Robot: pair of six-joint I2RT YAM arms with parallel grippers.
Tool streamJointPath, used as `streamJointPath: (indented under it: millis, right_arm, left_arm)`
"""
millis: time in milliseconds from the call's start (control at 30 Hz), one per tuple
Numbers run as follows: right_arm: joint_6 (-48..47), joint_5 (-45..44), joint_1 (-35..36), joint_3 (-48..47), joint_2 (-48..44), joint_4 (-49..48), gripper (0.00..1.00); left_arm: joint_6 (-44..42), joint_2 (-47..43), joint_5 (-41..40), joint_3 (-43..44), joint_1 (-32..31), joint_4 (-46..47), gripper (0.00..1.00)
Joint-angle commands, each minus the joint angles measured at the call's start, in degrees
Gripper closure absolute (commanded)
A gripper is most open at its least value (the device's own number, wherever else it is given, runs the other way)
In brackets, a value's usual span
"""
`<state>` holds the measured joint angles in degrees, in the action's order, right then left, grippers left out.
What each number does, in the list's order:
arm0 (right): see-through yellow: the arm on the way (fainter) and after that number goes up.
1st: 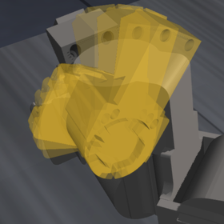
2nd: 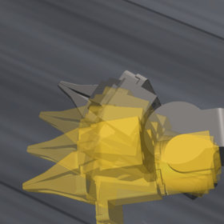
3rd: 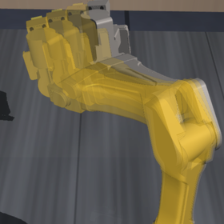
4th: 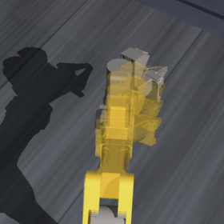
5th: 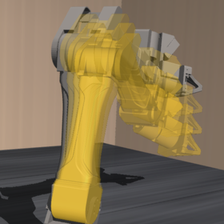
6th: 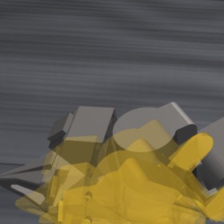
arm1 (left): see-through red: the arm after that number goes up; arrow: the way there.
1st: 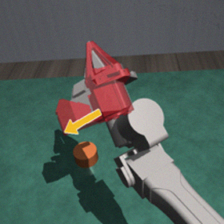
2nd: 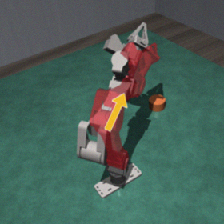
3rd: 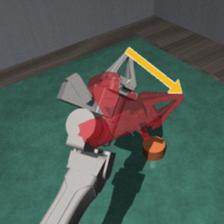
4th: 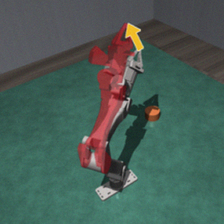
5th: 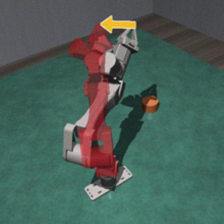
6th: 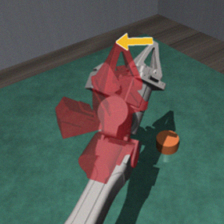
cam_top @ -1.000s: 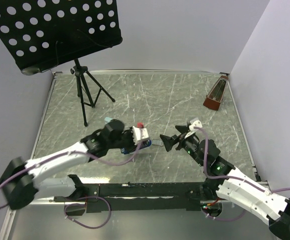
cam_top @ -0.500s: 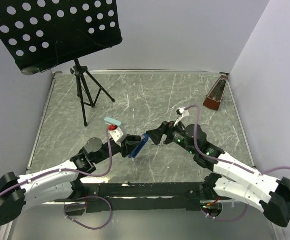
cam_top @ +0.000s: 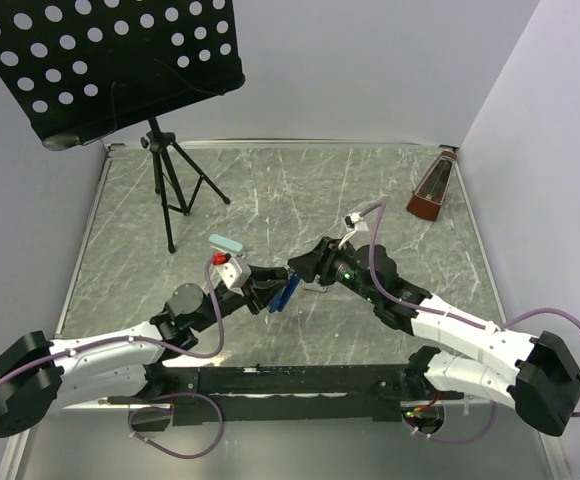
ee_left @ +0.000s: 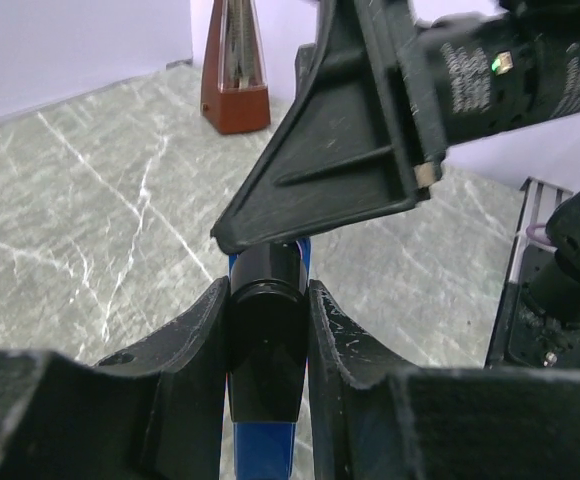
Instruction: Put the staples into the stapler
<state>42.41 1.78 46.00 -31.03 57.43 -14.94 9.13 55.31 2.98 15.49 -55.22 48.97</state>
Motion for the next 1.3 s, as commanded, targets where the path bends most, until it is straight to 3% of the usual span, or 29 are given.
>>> streamJointPath:
  millis: [0,67,267,767,900,1133,1267]
  right_arm:
    - [2.15,-1.69,0.41,1.49,0.14,-2.2,0.54]
    - [2.32,-3.62,0.41,1.76,-0.12,-2.2,0.62]
    - [2.67,-3.9,-0.9,2.19,-1.35,-1.32,0.99]
    - [17.52,12.98,-25.51,12.92,-20.24,-10.71,1.0]
    - [26.81,15.79,-32.35,16.6,-23.32,-17.22,1.0]
    - [38.97,16.94,-36.33,22.76,-22.89,-30.14,1.0]
    - [43.96,15.1,-36.94,25.04,-21.84,-36.29,1.0]
  left_arm:
    - [-0.51,-2.3,-2.89,0.25,-1.03,15.8,0.99]
    - [-0.69,-2.84,-2.89,-0.28,-1.03,16.68,0.99]
    - [-0.08,-5.03,-6.67,-2.65,-1.12,19.93,0.99]
    - [6.51,-21.46,-15.81,-12.32,-1.12,15.72,0.99]
    - [11.34,-25.59,-18.01,-15.31,-1.12,15.98,0.99]
    - [19.95,-32.01,-20.91,-19.7,-1.12,14.93,0.98]
    - [24.17,-31.67,-20.47,-19.35,-1.12,10.9,0.91]
